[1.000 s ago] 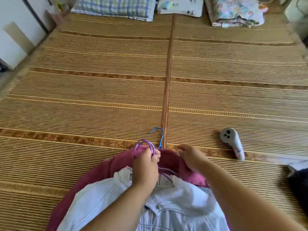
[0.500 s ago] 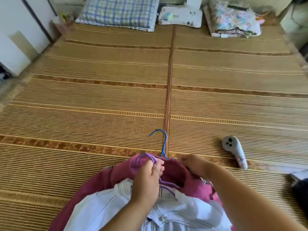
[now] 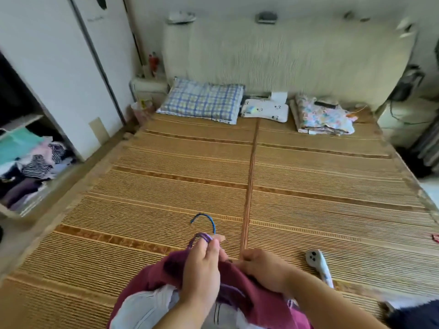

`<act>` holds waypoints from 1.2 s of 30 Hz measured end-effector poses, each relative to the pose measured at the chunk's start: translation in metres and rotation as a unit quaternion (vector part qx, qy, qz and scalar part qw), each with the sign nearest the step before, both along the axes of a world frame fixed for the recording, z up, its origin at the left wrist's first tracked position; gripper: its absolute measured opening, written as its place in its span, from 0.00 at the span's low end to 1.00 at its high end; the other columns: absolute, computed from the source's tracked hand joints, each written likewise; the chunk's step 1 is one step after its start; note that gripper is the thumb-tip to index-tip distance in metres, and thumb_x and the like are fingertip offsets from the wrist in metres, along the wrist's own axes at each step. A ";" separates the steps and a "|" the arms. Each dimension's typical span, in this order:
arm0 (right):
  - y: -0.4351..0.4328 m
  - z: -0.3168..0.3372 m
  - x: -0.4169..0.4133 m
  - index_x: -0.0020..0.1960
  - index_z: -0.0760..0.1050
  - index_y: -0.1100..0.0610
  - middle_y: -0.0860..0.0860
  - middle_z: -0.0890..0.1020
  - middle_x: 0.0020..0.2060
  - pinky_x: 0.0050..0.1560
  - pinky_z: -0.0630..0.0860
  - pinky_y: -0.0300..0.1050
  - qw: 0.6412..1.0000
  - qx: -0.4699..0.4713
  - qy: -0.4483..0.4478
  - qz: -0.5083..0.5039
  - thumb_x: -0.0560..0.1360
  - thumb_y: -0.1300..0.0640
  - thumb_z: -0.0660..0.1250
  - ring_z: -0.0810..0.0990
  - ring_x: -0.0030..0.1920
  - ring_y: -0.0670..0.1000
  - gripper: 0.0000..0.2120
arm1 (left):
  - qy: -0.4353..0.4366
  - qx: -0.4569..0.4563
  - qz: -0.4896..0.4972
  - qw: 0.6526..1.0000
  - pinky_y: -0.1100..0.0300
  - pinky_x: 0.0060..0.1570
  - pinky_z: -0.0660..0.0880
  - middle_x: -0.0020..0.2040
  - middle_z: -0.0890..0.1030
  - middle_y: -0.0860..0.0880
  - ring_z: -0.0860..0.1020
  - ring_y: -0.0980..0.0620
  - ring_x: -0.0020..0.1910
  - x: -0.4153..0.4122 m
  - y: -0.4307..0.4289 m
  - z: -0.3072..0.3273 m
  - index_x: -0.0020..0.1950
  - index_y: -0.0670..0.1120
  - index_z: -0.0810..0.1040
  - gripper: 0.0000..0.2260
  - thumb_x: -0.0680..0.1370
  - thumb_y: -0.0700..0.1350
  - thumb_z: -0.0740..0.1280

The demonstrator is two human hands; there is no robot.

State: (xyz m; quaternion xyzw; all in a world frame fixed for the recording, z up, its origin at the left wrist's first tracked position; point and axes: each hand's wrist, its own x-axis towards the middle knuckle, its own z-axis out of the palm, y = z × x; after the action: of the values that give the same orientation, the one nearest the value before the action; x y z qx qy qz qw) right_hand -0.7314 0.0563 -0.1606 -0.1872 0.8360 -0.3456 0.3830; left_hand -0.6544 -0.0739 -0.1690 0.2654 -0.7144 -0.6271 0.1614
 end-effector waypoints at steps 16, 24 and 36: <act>-0.147 0.319 0.120 0.30 0.71 0.55 0.44 0.73 0.22 0.32 0.67 0.38 0.936 -0.142 0.295 0.132 0.74 0.49 0.67 0.69 0.27 0.42 0.17 | 0.294 -0.017 0.183 0.938 0.59 0.40 0.72 0.28 0.78 0.56 0.78 0.59 0.33 0.187 -0.128 0.308 0.44 0.51 0.79 0.12 0.81 0.43 0.59; -0.232 0.406 0.233 0.32 0.75 0.58 0.49 0.74 0.24 0.25 0.63 0.37 0.892 -0.260 0.367 0.033 0.73 0.48 0.68 0.69 0.24 0.47 0.16 | 0.367 -0.088 0.235 0.896 0.68 0.36 0.75 0.29 0.79 0.56 0.79 0.61 0.33 0.354 -0.210 0.379 0.42 0.50 0.78 0.12 0.81 0.42 0.59; -0.401 0.451 0.356 0.33 0.76 0.57 0.50 0.77 0.27 0.29 0.67 0.40 0.860 -0.382 0.338 -0.013 0.73 0.46 0.68 0.72 0.26 0.50 0.17 | 0.253 -0.169 0.257 0.917 0.60 0.46 0.74 0.36 0.80 0.54 0.79 0.54 0.43 0.486 -0.366 0.410 0.40 0.53 0.78 0.13 0.80 0.43 0.58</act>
State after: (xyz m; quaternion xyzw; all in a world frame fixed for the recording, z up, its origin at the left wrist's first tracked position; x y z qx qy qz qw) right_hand -0.3758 -0.3442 0.2905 -0.4130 0.7188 -0.5586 -0.0289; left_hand -0.1680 -0.4399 0.2409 0.2416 -0.6522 -0.4801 0.5346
